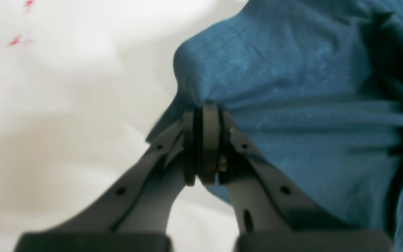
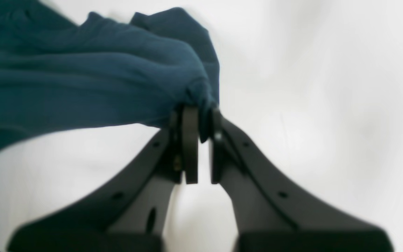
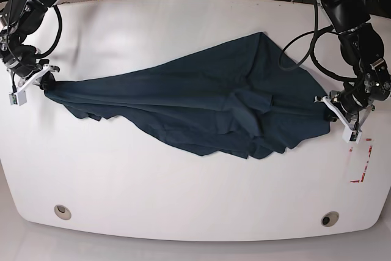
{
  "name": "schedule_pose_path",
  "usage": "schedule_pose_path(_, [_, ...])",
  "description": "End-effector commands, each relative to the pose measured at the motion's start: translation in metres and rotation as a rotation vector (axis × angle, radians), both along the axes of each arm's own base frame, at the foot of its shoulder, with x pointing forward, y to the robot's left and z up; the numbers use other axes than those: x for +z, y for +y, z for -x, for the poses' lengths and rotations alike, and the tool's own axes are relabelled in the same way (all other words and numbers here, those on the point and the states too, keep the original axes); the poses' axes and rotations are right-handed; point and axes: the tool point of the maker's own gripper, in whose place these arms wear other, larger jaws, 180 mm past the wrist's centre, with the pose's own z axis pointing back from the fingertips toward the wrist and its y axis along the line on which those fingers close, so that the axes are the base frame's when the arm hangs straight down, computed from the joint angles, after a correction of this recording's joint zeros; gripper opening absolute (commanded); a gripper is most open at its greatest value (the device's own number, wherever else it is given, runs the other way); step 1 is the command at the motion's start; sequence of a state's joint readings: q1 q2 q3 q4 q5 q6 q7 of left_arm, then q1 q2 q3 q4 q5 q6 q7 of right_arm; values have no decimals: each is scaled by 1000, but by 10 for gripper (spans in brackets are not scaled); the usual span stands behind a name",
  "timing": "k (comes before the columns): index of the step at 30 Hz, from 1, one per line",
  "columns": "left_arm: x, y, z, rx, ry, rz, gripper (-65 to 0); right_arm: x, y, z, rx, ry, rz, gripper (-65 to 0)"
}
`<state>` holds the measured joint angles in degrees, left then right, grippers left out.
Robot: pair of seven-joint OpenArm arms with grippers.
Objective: Fold the T-shirt properly
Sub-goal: 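Lift the shirt with both grippers and swing it toward the robot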
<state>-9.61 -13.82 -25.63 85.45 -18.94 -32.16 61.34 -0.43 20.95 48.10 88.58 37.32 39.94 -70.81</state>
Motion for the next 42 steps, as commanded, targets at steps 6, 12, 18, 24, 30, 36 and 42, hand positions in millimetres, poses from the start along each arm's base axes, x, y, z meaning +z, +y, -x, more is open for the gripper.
schedule_pose_path(6, [21, 13, 1, -8, -51, -62, -650, 11, -17, 6, -80, -55, -4, -617])
schedule_pose_path(12, [24, 12, 3, -14, -59, -74, -650, 15, -12, -1, -67, -73, -7, -618])
schedule_pose_path(18, [76, 5, -18, -38, -198, -126, -650, 47, -4, -43, -18, -147, 1, -620])
schedule_pose_path(24, [145, 8, -49, -22, -296, -178, -650, 109, -4, -93, 56, -271, 84, -620])
schedule_pose_path(30, [221, 12, -77, 6, -433, -195, -650, 172, 0, -141, 125, -381, 127, -620])
schedule_pose_path(36, [292, 17, -88, 36, -547, -208, -650, 243, -21, -168, 108, -492, 141, -621])
schedule_pose_path(42, [271, 24, -83, 40, -493, -224, -650, 239, -32, -168, 93, -470, 121, -621])
